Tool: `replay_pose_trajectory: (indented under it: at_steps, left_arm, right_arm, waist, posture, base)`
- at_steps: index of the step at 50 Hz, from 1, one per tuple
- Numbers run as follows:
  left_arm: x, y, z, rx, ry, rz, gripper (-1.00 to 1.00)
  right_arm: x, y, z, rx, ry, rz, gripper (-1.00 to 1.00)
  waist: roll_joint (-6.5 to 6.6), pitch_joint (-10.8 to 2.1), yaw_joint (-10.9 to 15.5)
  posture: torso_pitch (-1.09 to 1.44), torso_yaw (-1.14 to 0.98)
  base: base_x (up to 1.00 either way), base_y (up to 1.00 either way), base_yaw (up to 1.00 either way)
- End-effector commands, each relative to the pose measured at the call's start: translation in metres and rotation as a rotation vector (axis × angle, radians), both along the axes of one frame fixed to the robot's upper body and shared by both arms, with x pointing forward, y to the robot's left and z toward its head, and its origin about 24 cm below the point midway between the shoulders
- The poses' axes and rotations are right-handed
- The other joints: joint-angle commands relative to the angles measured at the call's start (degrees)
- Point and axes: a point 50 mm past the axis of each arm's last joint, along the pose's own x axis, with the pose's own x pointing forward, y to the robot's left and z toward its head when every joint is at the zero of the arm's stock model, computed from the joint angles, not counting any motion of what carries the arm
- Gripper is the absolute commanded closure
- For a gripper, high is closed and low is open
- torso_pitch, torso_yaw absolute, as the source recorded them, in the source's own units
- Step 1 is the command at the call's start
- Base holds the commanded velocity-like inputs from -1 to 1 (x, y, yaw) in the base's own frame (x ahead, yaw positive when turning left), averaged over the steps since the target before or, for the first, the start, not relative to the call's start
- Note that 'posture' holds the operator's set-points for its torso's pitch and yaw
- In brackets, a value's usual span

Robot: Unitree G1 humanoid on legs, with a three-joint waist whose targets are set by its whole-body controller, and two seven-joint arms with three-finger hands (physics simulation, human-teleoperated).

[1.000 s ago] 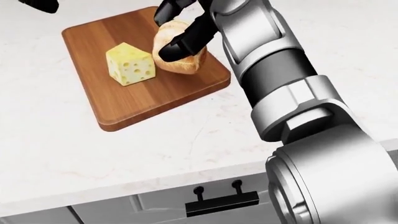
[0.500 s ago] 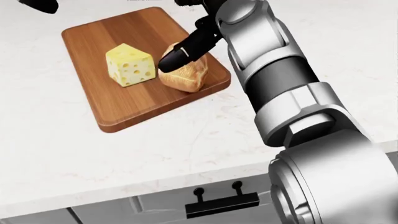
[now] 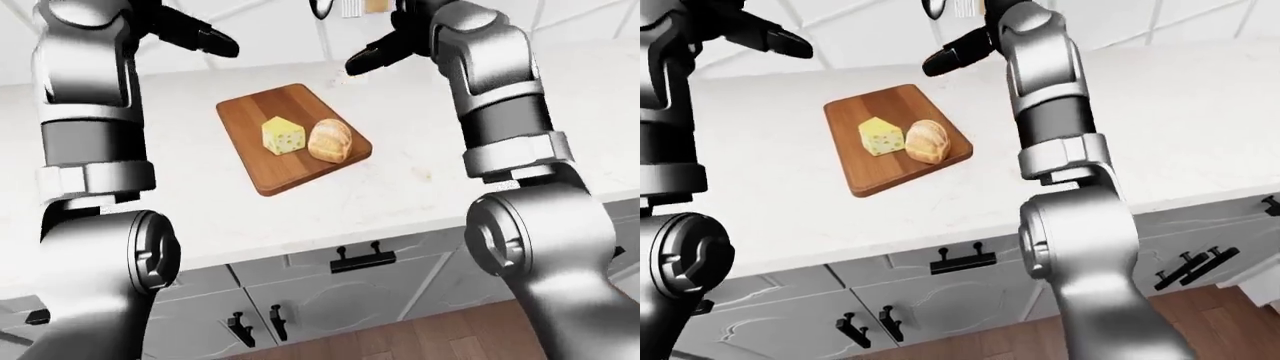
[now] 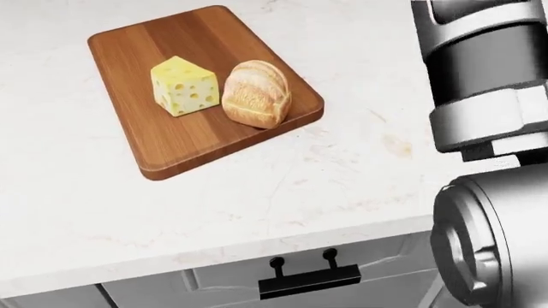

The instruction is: Place the bread and cheese on the cutting board.

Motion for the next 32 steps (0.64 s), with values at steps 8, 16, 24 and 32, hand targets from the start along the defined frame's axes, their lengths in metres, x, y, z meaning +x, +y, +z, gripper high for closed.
replay_pose_trajectory:
  at_steps: [8,16,24,32]
  left_arm:
    - [-0.04,0.006,0.026,-0.204,-0.257,-0.024,-1.0]
    - [-0.054,0.01,0.008,-0.242,-0.218,-0.077,-1.0]
    - [-0.062,0.025,0.009,-0.245,-0.245,-0.056,-1.0]
    - [-0.069,0.036,0.012,-0.236,-0.249,-0.041,-1.0]
  right_arm:
    - [-0.043,-0.04,0.044,0.156,-0.227,-0.029,-1.0]
    - [-0.072,-0.075,0.047,0.176,-0.292,-0.078,-1.0]
    - [-0.085,-0.086,0.053,0.191,-0.322,-0.085,-1.0]
    - [-0.103,-0.1,0.064,0.19,-0.35,-0.097,-1.0]
  waist:
    - [-0.28,-1.47,0.2]
    - [-0.43,-1.53,0.5]
    - [-0.45,-1.38,0.4]
    - [-0.51,-1.39,0.5]
  posture:
    - [0.0,0.0]
    - [0.0,0.0]
    - [0.0,0.0]
    - [0.0,0.0]
  base:
    - [0.0,0.0,0.0]
    - [0.0,0.0,0.0]
    - [0.0,0.0,0.0]
    - [0.0,0.0,0.0]
